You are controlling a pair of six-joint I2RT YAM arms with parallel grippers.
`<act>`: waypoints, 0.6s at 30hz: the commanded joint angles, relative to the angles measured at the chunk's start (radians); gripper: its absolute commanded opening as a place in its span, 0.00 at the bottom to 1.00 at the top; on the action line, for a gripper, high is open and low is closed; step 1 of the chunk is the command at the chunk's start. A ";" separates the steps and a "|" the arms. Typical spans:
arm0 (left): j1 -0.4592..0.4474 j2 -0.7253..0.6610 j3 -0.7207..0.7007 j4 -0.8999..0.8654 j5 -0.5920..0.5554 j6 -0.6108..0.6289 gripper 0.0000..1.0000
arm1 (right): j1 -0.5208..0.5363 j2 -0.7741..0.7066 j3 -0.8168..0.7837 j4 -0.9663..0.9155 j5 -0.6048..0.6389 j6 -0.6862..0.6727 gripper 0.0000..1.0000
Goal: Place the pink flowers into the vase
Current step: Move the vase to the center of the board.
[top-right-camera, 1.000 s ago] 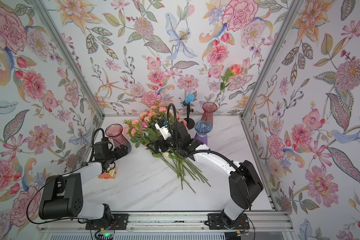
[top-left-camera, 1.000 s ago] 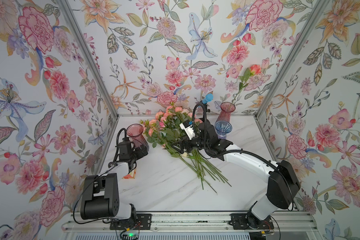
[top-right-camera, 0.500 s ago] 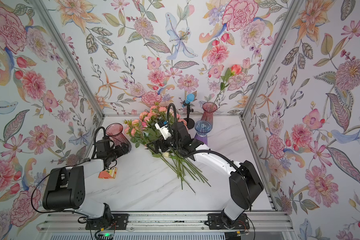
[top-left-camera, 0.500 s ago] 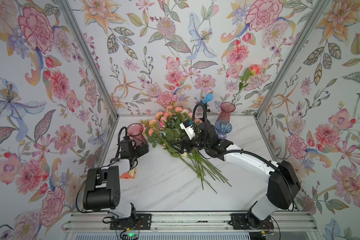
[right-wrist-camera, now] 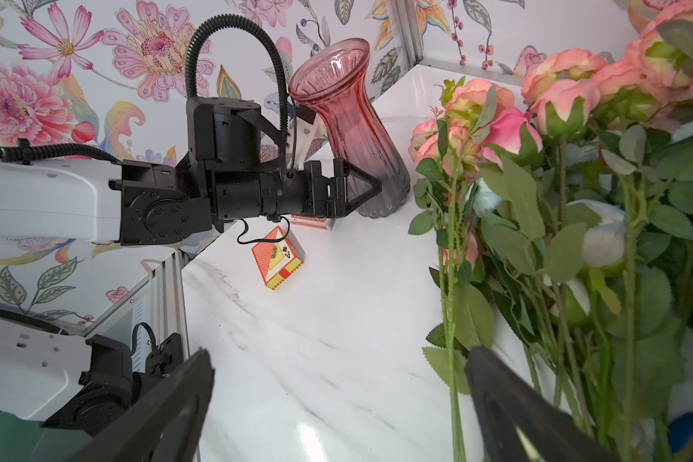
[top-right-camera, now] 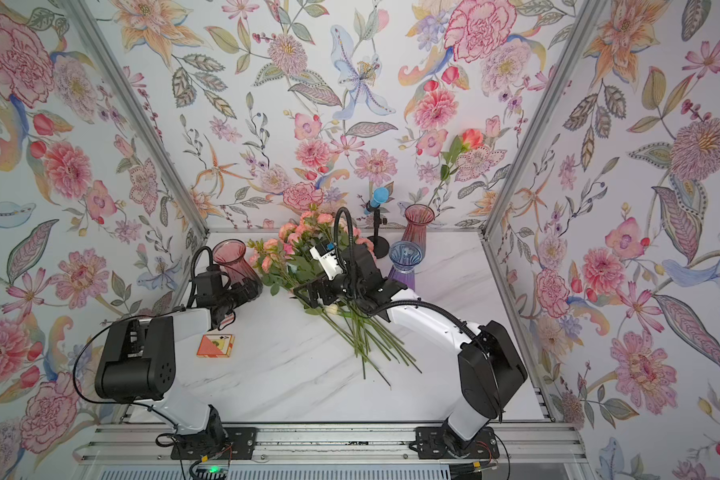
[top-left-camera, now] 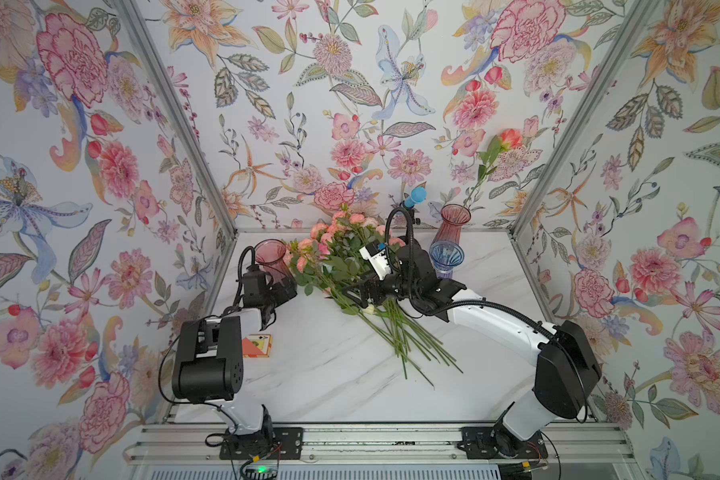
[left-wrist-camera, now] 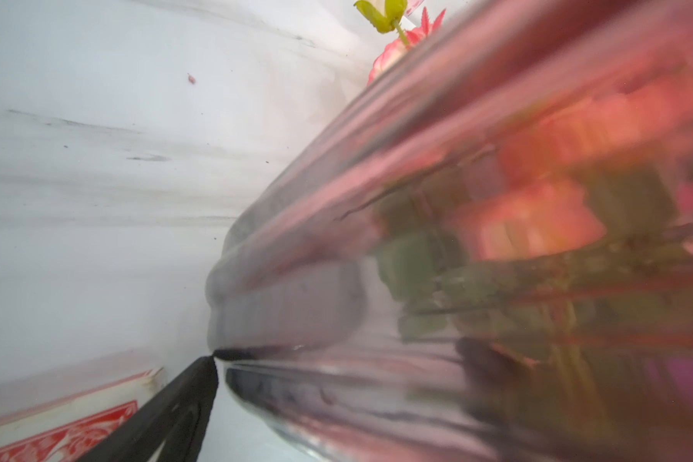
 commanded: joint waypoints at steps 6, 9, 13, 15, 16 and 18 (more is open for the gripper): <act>-0.001 0.073 0.108 0.004 -0.045 -0.017 1.00 | 0.003 -0.008 -0.019 0.015 -0.014 0.003 0.99; 0.002 0.094 0.138 0.003 -0.048 -0.024 1.00 | 0.003 -0.005 -0.023 0.013 -0.012 0.003 0.99; 0.006 0.119 0.167 0.006 -0.050 -0.035 1.00 | 0.003 0.007 -0.021 0.015 -0.017 0.007 0.99; 0.010 0.134 0.187 0.003 -0.051 -0.036 1.00 | 0.004 0.014 -0.022 0.016 -0.018 0.011 0.99; 0.011 0.143 0.196 0.000 -0.051 -0.036 1.00 | 0.007 0.013 -0.021 0.017 -0.018 0.011 0.99; 0.020 0.159 0.213 0.001 -0.049 -0.037 1.00 | 0.008 0.016 -0.021 0.016 -0.018 0.011 0.99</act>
